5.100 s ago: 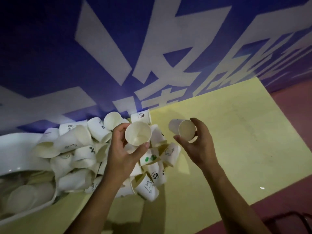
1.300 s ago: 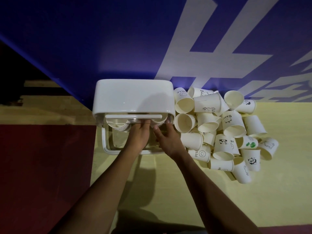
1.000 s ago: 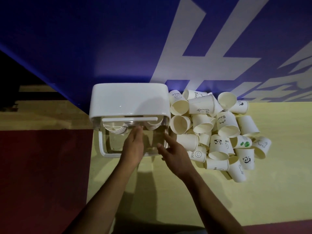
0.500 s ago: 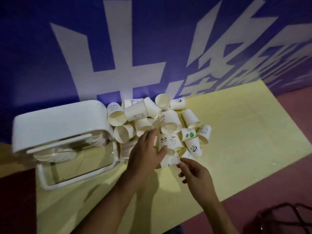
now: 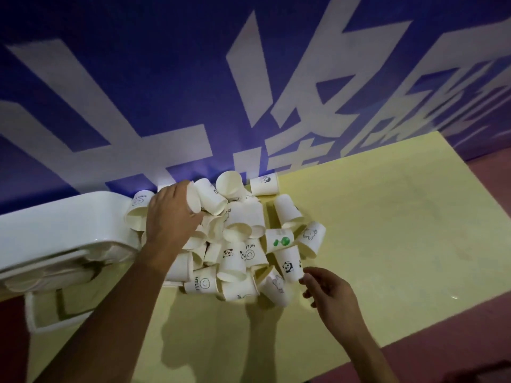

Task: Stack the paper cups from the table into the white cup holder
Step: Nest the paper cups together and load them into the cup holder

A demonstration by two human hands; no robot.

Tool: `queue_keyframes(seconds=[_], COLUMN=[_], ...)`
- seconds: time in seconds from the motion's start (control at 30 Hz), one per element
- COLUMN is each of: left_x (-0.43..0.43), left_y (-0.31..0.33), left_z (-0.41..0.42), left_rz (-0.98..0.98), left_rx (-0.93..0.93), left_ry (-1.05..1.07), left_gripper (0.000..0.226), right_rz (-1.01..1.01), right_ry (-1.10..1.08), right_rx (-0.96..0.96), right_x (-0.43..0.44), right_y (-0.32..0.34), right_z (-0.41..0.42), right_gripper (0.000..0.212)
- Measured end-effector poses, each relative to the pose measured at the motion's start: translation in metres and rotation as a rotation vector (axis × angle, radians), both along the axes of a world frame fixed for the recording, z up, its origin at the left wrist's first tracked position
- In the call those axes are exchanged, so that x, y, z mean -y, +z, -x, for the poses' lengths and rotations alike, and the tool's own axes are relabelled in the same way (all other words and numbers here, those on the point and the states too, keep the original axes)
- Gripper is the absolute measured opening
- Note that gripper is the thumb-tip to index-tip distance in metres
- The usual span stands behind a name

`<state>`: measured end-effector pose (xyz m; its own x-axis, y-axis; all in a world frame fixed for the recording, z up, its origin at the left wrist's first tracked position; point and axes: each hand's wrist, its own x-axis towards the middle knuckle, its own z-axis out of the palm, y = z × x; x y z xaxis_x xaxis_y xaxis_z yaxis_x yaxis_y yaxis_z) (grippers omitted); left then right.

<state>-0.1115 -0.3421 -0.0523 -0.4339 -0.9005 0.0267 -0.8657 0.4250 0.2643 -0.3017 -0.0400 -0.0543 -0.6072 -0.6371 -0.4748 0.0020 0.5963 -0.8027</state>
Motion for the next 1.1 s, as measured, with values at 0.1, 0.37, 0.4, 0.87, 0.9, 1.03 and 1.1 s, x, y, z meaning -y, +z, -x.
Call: queue_keyframes(seconds=[0.1,0.37,0.4,0.87,0.9,1.03,1.1], left_x=[-0.013,-0.072,-0.077,-0.105,-0.105,-0.111,-0.116], left_y=[0.018,0.045,0.043,0.025,0.026,0.03,0.032], left_z=[0.012,0.091,0.099,0.105,0.101,0.073,0.051], left_rz=[0.02,-0.327,-0.355,-0.42,-0.422,-0.416,-0.421], left_rx=[-0.115,-0.55,-0.537,-0.434,-0.445,-0.488,-0.511], left_ry=[0.051,0.151,0.131,0.021,0.019,-0.003,0.006], left_gripper=[0.071,0.071,0.073,0.078,0.077,0.078,0.078], right_rz=[0.001,-0.085,-0.079,-0.007,-0.007,0.089,0.133], right_ry=[0.011,0.457,0.584,0.839,0.71,0.277,0.226], right_rx=[-0.053,-0.542,-0.651,-0.837,-0.76,-0.359,-0.294], right_x=[0.012,0.032,0.035,0.055,0.051,0.047,0.052], right_y=[-0.012,-0.08,-0.085,-0.096,-0.091,-0.045,-0.019], right_z=[0.033,0.117,0.124,0.157,0.156,0.13,0.104], right_gripper=[0.01,0.079,0.084,0.076,0.074,0.088,0.083])
